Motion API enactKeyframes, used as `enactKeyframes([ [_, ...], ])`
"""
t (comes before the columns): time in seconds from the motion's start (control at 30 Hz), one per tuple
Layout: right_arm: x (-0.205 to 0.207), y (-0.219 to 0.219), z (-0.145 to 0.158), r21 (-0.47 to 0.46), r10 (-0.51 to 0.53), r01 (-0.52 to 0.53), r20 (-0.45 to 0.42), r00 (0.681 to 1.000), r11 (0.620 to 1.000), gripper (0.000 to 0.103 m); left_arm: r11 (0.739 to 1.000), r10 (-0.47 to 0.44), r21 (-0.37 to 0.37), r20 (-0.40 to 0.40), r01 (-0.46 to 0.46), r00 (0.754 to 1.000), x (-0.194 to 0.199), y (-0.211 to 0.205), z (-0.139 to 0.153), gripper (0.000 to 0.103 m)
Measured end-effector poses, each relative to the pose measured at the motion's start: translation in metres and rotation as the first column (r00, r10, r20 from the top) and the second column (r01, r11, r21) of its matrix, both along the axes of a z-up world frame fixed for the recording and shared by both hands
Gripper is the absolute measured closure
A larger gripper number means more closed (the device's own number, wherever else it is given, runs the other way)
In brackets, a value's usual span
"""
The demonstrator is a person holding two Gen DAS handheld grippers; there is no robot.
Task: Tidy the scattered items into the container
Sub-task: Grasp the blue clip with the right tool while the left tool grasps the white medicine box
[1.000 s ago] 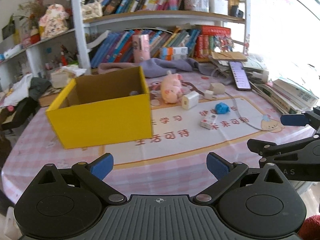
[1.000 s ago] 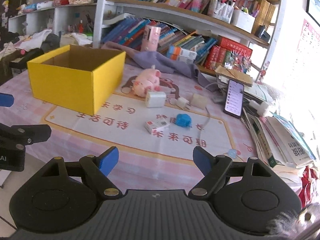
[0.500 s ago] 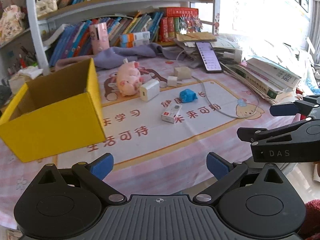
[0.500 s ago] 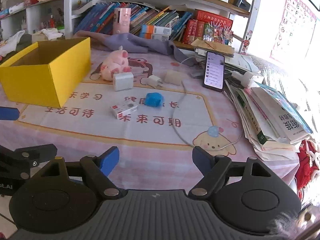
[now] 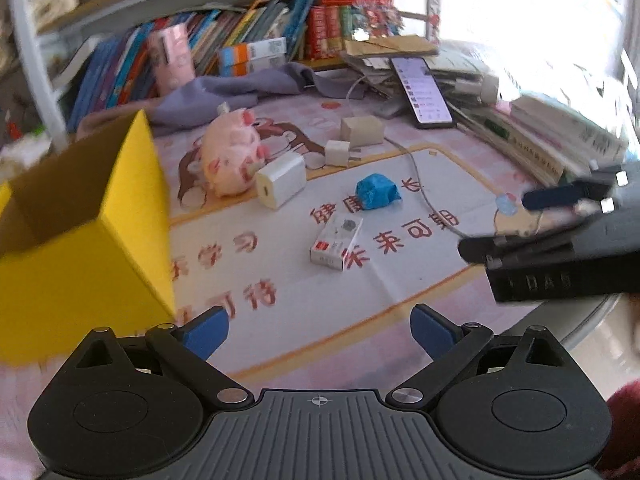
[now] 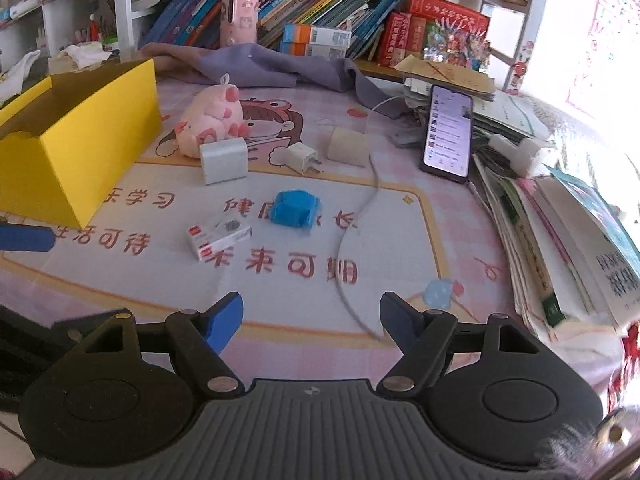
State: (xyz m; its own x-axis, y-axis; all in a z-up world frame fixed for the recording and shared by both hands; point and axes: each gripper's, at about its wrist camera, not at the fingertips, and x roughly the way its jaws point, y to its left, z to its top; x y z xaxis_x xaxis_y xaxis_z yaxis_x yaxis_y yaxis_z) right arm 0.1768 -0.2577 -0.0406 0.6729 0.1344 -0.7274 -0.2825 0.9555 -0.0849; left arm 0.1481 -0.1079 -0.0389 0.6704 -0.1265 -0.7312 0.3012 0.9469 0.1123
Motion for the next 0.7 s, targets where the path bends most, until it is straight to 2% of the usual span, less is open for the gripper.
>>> enactKeyframes([
  [0.07,0.016,-0.003,0.0,0.016,0.004,-0.004,-0.005,1.0,1.0,0.033,1.0,-0.013,0.025,0.001,0.013,1.0,0.009,-0.008,-0.002,0.008],
  [0.2,0.047,-0.01,-0.003,0.064,-0.001,0.003,-0.034,0.999,0.998,0.038,1.0,0.017,0.015,-0.015,-0.017,1.0,0.028,-0.015,-0.005,0.013],
  [0.3,0.065,-0.008,-0.008,0.07,0.048,-0.045,-0.055,0.997,0.997,0.04,0.999,0.043,0.024,-0.029,-0.043,0.999,0.043,-0.018,-0.011,0.014],
  [0.37,0.077,-0.005,-0.011,0.071,0.086,-0.081,-0.068,0.994,0.994,0.043,0.998,0.055,0.041,-0.035,-0.054,0.998,0.052,-0.022,-0.014,0.018],
  [0.53,0.104,0.004,-0.019,0.067,0.157,-0.153,-0.074,0.985,0.986,0.042,0.996,0.064,0.062,-0.052,-0.061,0.997,0.069,-0.033,-0.02,0.023],
  [0.7,0.128,0.009,-0.029,0.081,0.199,-0.192,-0.088,0.976,0.978,0.042,0.996,0.06,0.073,-0.067,-0.055,0.996,0.079,-0.043,-0.023,0.023],
])
